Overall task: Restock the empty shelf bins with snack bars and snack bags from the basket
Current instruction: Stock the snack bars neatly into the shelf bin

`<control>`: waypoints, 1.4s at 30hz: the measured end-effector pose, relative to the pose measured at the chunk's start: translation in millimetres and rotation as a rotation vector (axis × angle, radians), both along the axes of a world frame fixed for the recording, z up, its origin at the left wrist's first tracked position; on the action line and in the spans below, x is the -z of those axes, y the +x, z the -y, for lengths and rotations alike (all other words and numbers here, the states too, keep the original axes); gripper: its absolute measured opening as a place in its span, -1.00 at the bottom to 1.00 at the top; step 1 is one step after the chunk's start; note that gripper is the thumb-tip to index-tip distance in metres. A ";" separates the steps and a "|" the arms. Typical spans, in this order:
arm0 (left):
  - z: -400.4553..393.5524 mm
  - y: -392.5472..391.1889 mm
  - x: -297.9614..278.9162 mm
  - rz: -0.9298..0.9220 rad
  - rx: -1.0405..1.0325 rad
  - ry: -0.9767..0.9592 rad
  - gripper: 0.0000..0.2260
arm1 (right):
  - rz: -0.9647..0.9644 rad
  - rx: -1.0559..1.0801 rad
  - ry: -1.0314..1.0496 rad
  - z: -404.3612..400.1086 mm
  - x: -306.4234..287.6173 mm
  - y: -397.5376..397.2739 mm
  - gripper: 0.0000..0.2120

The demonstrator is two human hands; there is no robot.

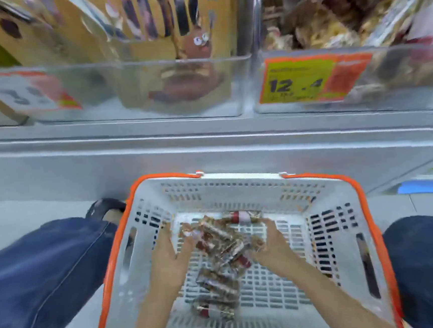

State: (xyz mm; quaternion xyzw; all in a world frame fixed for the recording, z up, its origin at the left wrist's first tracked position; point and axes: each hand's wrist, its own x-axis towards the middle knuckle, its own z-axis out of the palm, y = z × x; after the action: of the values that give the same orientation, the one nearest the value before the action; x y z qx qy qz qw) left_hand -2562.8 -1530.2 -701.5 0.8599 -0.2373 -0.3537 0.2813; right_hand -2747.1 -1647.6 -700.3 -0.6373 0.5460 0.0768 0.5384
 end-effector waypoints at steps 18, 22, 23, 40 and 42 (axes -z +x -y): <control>51.6 14.8 172.5 -0.278 -0.442 0.343 0.25 | -0.540 -1.142 -0.587 -9.6 112.2 36.8 -0.03; 82.4 5.8 125.4 -0.221 -0.359 0.437 0.16 | -0.603 -0.879 -0.499 -34.3 121.6 14.1 -0.25; 87.7 2.5 122.2 -0.197 -0.353 0.483 0.16 | -0.628 -0.822 -0.438 -36.9 124.6 5.8 -0.28; 107.2 -46.3 120.1 -0.070 -0.330 0.512 0.16 | -0.476 -0.101 -0.188 -79.7 107.2 -53.5 -0.54; 102.4 -43.2 117.7 -0.090 -0.358 0.503 0.16 | -0.456 -0.086 -0.206 -73.3 105.2 -54.5 -0.54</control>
State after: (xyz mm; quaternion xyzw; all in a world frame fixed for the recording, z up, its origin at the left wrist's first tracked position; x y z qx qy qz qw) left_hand -2606.0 -1632.6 -819.1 0.9141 0.0256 -0.3840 0.1278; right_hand -2801.6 -1574.3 -805.5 -0.6775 0.6306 0.1853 0.3300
